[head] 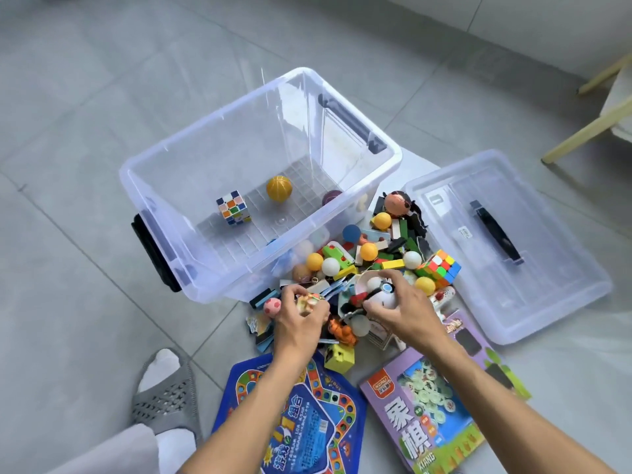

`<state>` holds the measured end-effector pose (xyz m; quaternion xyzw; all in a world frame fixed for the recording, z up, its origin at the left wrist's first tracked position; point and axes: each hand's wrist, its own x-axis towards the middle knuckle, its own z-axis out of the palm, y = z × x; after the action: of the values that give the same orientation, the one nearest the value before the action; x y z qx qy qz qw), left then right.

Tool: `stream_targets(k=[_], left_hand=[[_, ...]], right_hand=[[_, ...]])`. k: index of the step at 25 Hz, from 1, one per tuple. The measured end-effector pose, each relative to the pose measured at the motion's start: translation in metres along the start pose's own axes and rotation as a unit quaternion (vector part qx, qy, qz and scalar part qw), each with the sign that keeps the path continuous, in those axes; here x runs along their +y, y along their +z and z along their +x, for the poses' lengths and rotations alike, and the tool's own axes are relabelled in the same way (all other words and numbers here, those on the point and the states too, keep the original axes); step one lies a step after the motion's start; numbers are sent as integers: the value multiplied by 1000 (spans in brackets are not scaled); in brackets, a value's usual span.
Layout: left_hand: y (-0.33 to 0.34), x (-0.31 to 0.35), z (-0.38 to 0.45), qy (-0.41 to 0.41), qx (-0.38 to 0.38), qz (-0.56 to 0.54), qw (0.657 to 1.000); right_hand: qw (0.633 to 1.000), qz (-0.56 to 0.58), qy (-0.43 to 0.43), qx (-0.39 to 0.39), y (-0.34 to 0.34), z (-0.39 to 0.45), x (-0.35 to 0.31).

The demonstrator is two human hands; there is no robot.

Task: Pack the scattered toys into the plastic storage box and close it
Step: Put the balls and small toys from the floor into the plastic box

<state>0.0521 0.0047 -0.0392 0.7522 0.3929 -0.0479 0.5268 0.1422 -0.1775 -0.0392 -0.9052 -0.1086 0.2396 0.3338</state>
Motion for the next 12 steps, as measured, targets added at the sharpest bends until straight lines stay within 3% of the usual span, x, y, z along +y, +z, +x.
stream_targets(k=[2, 4, 6, 8, 12], left_hand=[[-9, -4, -2, -43, -21, -104, 993], [-13, -4, -6, -56, -46, -129, 989], [-15, -1, -12, -63, -64, -134, 987], [-16, 0, -18, -79, -104, -150, 980], [-8, 6, -28, -144, -199, -193, 950]], right_hand=[[964, 227, 137, -5, -12, -5, -11], [882, 396, 254, -41, -23, -15, -16], [830, 463, 301, -77, -32, -27, -11], [806, 491, 316, -93, -36, -37, -1], [746, 581, 317, -66, -35, -46, 10]])
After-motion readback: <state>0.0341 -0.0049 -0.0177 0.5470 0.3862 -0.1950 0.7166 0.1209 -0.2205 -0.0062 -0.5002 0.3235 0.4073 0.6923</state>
